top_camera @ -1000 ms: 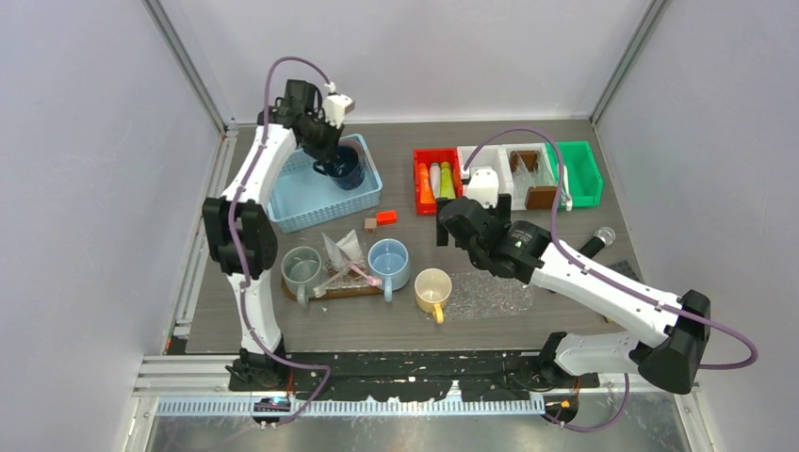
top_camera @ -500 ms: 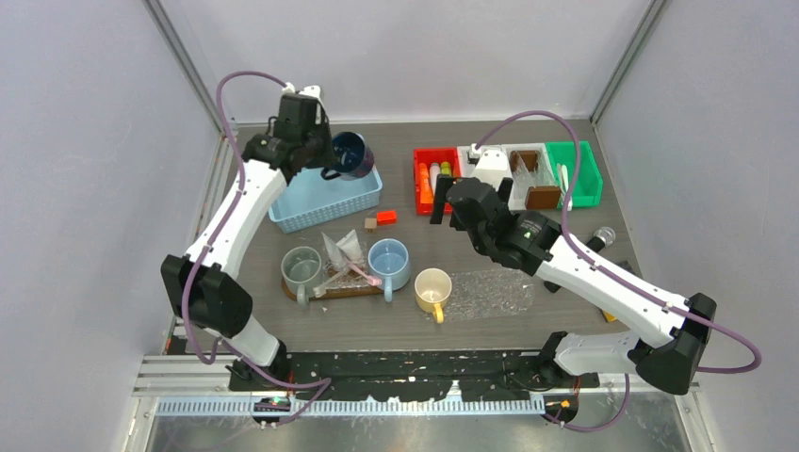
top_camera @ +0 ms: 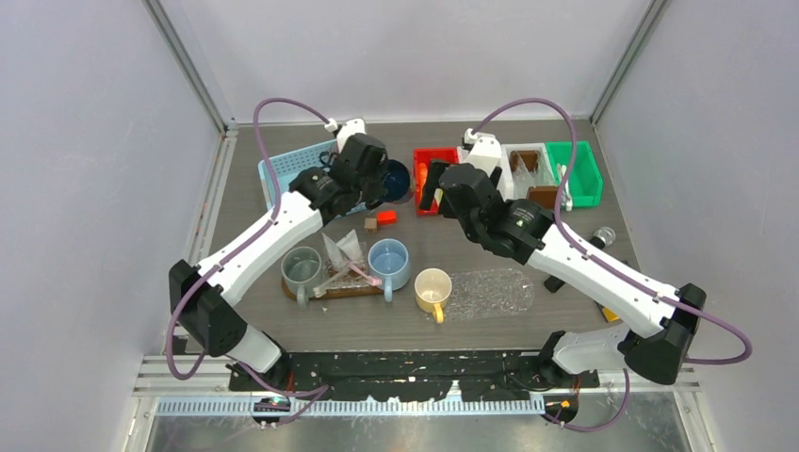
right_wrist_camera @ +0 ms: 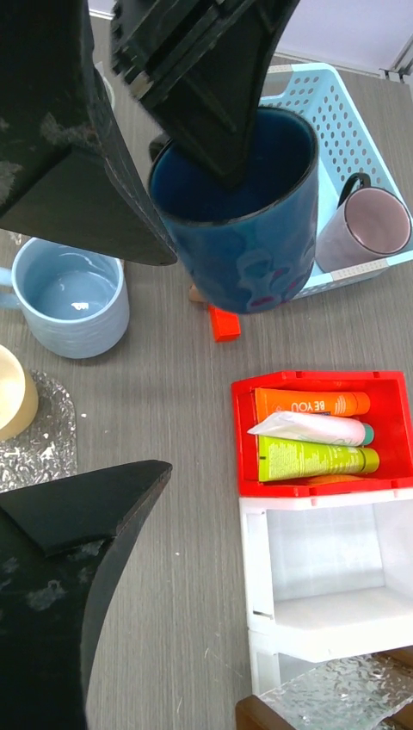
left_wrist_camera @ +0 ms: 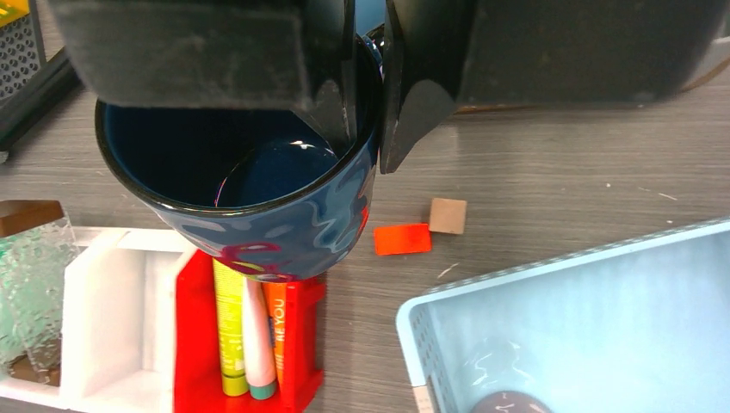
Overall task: Prepare toiletry sets of a toothbrush and toothpaste on the tray
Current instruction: Pick up the cup from the storage box.
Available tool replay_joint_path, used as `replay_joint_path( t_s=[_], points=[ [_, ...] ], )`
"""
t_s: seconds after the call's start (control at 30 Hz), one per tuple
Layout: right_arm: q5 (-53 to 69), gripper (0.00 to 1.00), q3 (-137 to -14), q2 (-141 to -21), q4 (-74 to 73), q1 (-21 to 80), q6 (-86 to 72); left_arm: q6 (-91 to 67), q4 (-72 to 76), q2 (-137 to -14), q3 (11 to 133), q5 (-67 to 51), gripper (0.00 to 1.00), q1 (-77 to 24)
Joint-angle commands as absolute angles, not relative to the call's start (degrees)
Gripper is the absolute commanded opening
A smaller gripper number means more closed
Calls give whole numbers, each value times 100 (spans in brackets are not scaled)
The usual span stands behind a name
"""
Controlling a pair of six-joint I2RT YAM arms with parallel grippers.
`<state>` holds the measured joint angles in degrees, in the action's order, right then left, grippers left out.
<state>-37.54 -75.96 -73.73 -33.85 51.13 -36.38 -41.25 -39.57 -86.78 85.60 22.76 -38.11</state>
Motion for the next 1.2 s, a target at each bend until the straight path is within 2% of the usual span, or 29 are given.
replay_joint_path(
  t_s=[0.0, 0.4, 0.53, 0.67, 0.77, 0.9, 1.07, 1.17],
  points=[
    [-3818, 89, -8045, -7582, -3141, 5107, -3723, -4765, -3217, -8440, 8682, 3137, 0, -4163],
    [-3986, 84, -8274, -8188, -2786, 5098, -3564, -5078, -2985, -8508, 8600, 3427, 0, -4645],
    [-4076, 79, -8314, -8350, -2702, 5091, -3526, -5203, -2901, -8455, 8506, 3475, 0, -4712],
    [-4203, 66, -8319, -8475, -2735, 5089, -3565, -5306, -2623, -8368, 8302, 3549, 0, -4842],
    [-4245, 44, -8386, -8513, -2853, 5089, -3623, -5340, -2429, -8318, 8136, 3680, 0, -4948],
    [-4396, 22, -8523, -8511, -3119, 5089, -3662, -5344, -2035, -8212, 7874, 3744, 3, -5000],
    [-4620, 3, -8647, -8514, -3428, 5088, -3631, -5260, -1679, -8092, 7666, 3659, 17, -5035],
    [-4712, 1, -8663, -8477, -3485, 5089, -3547, -5083, -1451, -8010, 7576, 3488, 35, -5036]
  ],
)
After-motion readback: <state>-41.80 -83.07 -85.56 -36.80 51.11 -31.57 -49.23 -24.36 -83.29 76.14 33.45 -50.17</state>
